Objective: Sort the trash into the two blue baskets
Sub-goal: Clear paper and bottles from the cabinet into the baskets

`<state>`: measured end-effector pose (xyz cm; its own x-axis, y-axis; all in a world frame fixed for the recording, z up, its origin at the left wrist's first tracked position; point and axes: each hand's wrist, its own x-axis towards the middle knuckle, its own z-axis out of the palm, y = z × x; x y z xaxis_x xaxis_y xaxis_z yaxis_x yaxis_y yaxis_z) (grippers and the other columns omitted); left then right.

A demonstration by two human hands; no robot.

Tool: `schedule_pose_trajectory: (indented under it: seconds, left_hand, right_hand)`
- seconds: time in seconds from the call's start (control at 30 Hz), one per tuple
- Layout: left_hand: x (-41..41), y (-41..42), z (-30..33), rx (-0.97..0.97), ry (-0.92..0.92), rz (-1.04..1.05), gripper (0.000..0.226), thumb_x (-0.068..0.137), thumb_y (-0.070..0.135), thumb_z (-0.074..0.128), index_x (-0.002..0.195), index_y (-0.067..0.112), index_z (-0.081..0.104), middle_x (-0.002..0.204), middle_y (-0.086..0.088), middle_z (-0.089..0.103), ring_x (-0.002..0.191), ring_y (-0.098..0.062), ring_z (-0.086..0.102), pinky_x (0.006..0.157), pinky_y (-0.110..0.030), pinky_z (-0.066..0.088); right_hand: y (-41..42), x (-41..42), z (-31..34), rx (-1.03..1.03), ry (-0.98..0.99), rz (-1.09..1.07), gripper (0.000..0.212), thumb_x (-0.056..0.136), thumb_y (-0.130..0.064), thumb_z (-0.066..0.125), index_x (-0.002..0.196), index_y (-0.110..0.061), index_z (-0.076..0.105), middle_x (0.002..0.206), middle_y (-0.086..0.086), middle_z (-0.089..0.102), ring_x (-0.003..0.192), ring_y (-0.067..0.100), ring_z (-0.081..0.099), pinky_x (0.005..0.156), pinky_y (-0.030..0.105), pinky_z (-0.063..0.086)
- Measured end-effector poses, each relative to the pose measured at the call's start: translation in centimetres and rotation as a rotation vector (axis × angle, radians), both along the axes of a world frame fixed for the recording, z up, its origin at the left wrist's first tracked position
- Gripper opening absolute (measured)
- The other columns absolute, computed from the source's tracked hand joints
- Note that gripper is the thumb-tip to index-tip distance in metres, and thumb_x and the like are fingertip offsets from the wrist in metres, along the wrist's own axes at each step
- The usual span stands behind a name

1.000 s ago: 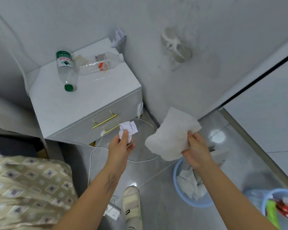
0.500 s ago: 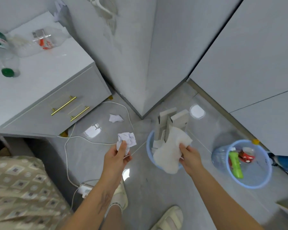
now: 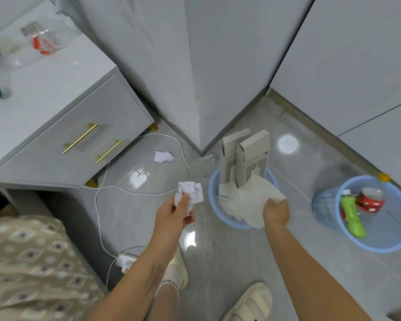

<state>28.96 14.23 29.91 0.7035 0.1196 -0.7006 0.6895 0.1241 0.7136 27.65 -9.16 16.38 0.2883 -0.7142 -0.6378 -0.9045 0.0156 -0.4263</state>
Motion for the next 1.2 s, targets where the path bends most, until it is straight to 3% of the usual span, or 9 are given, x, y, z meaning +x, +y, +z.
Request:
schedule_pose_trajectory:
  seconds: [0.13,0.23,0.3,0.43,0.53,0.73,0.87,1.03,1.2]
  left_hand:
    - [-0.5,-0.3,-1.4,0.011,0.012,-0.029,0.016,0.095,0.026,0.054,0.09,0.015,0.066,0.074,0.001,0.053,0.071,-0.012,0.051,0.063,-0.022,0.05]
    - [-1.1,-1.2,-2.1,0.047,0.049,-0.069,0.017,0.095,0.027,0.055,0.091,0.014,0.065,0.078,-0.002,0.055,0.072,-0.014,0.053,0.063,-0.023,0.05]
    - [-1.5,-2.0,-2.4,0.072,0.077,-0.125,0.017,0.095,0.026,0.055,0.088,0.014,0.064,0.078,-0.003,0.056,0.071,-0.014,0.054,0.063,-0.023,0.051]
    - [-1.7,-4.3,-3.3,0.167,0.109,-0.331,0.016,0.094,0.03,0.056,0.085,0.017,0.06,0.079,-0.003,0.06,0.073,-0.015,0.058,0.064,-0.024,0.052]
    - [-1.0,-6.3,-5.3,0.287,0.12,-0.483,0.02,0.093,0.031,0.056,0.082,0.014,0.06,0.076,-0.003,0.06,0.071,-0.016,0.056,0.061,-0.024,0.046]
    - [1.1,-10.6,-11.3,0.464,0.146,-0.661,0.037,0.087,0.03,0.062,0.057,0.016,0.045,0.066,-0.008,0.052,0.064,-0.02,0.051,0.062,-0.028,0.039]
    - [2.3,-12.3,-13.7,0.424,0.207,-0.719,0.029,0.085,0.029,0.067,0.063,0.017,0.051,0.072,-0.006,0.059,0.073,-0.02,0.061,0.06,-0.024,0.046]
    - [1.8,-11.3,-14.3,0.415,0.226,-0.782,0.025,0.087,0.027,0.065,0.067,0.018,0.052,0.075,-0.004,0.056,0.071,-0.018,0.058,0.056,-0.022,0.044]
    - [3.2,-7.1,-16.1,0.6,0.084,-0.725,0.016,0.085,0.03,0.065,0.072,0.02,0.06,0.08,-0.004,0.066,0.082,-0.022,0.066,0.075,-0.031,0.051]
  right_hand:
    - [0.4,-1.1,-2.3,0.188,0.279,0.372,0.054,0.092,-0.031,0.051,0.134,0.001,0.043,0.139,0.018,0.047,0.127,0.036,0.043,0.106,0.039,0.036]
    - [-0.1,-2.2,-1.7,0.182,0.129,0.271,0.042,0.089,-0.02,0.055,0.123,0.004,0.053,0.125,0.022,0.058,0.115,0.036,0.054,0.09,0.032,0.042]
    - [-0.9,-3.1,-0.2,0.17,0.008,0.19,0.031,0.082,-0.021,0.055,0.103,0.002,0.06,0.104,0.022,0.063,0.095,0.031,0.06,0.078,0.029,0.04]
    - [-3.0,-5.6,1.8,0.249,-0.007,0.248,0.017,0.089,-0.019,0.051,0.078,-0.009,0.061,0.084,0.012,0.063,0.08,0.029,0.058,0.078,0.041,0.05]
    - [-4.1,-6.9,3.0,0.308,0.004,0.31,0.023,0.091,-0.019,0.051,0.071,-0.016,0.06,0.082,0.012,0.064,0.073,0.025,0.058,0.07,0.036,0.049]
    - [-5.4,-7.7,2.1,0.325,0.01,0.523,0.012,0.089,-0.019,0.052,0.08,-0.024,0.058,0.097,0.009,0.068,0.083,0.021,0.059,0.084,0.04,0.05]
    - [-5.7,-7.5,1.4,0.413,-0.01,0.42,0.013,0.086,-0.014,0.054,0.079,-0.024,0.059,0.087,0.006,0.065,0.074,0.021,0.058,0.072,0.036,0.05]
    - [-5.9,-7.3,0.6,0.463,-0.03,0.317,0.01,0.088,-0.01,0.052,0.089,-0.016,0.06,0.082,0.004,0.062,0.065,0.015,0.053,0.059,0.027,0.045]
    - [-5.6,-5.8,-0.3,0.332,-0.056,0.555,0.013,0.089,-0.015,0.052,0.081,-0.022,0.059,0.089,0.001,0.064,0.074,0.015,0.056,0.068,0.025,0.042]
